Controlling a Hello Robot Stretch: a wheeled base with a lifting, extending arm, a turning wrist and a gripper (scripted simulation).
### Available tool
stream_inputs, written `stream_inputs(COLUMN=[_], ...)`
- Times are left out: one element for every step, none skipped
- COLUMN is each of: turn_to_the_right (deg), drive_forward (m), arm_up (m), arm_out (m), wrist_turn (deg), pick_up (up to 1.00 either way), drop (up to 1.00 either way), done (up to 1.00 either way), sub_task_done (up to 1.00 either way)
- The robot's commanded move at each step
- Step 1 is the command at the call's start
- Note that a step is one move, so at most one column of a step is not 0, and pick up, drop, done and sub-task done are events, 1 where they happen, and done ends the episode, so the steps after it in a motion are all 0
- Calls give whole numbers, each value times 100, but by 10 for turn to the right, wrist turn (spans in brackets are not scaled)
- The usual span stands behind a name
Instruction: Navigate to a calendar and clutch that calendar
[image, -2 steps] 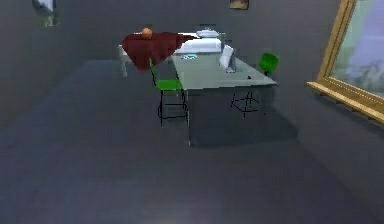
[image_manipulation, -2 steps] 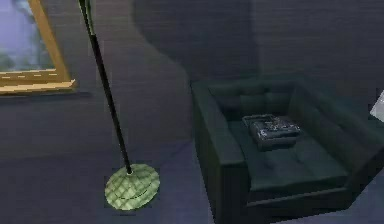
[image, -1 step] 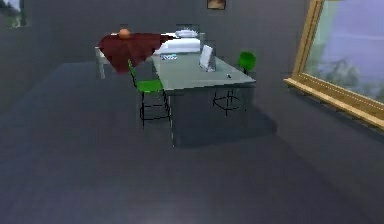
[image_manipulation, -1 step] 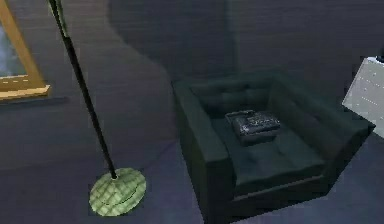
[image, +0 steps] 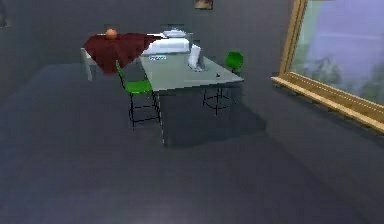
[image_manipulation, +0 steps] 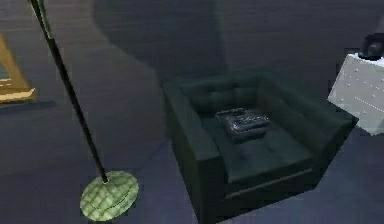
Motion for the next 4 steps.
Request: stream_inputs(turn_to_the_right=[0,0,-450,-390], drive_forward=[100,20,0,0], arm_up=[0,0,0,0], arm_out=[0,0,0,0], wrist_turn=[0,0,0,0], pick_up=[0,0,0,0], drop=[0,0,0,0], done=[0,0,0,0], sub_task_done=[0,0,0,0])
